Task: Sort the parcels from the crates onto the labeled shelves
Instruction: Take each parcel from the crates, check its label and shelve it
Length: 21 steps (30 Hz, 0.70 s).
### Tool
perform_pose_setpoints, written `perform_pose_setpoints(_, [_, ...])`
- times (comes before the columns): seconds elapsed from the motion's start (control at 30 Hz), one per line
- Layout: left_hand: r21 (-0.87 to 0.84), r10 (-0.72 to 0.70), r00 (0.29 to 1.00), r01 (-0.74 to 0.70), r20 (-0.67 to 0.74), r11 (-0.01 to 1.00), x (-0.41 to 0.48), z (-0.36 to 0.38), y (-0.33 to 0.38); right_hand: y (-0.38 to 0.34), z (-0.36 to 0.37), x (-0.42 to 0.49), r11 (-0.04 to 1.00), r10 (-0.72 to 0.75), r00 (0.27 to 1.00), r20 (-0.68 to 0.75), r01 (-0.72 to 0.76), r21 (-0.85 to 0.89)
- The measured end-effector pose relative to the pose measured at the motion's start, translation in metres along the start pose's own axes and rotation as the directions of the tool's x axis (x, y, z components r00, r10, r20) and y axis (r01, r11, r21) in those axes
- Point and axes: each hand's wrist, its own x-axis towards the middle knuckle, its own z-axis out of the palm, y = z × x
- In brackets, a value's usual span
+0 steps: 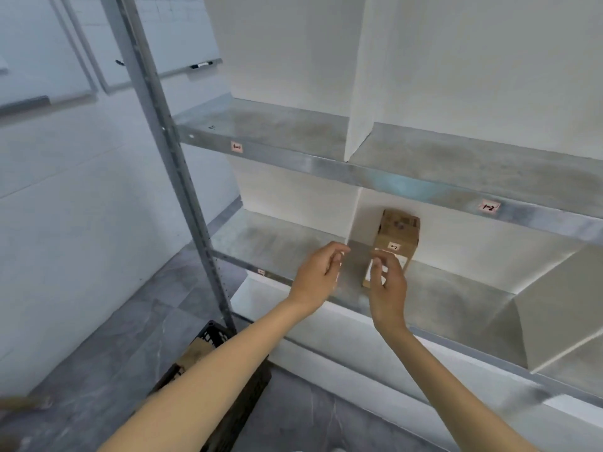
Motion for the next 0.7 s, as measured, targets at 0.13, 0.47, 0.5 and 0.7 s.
perform_pose_setpoints(0.13, [-0.026, -0.092, 0.994, 0.091, -0.065, 0.996, -0.056, -0.047, -0.028, -0.012, 0.04, -0.051, 1.0, 0.001, 0.987, 0.163, -0.004, 0.019])
perform_pose_setpoints(0.47, [-0.208, -0.439, 0.73, 0.39, -0.524, 0.897, -0.194, -0.189, -0.104, -0.032, 0.147, -0.15, 0.999, 0.012, 0.843, 0.538, -0.026, 0.019])
perform_pose_setpoints(0.5, [-0.215, -0.464, 0.693, 0.419, -0.552, 0.882, -0.205, -0.199, -0.111, -0.034, 0.156, -0.156, 1.0, 0.014, 0.821, 0.57, -0.027, 0.014])
perform_pose_setpoints(0.7, [-0.303, -0.573, 0.498, 0.522, -0.651, 0.797, -0.25, -0.239, -0.147, -0.034, 0.213, -0.17, 1.0, 0.027, 0.686, 0.727, -0.024, -0.014])
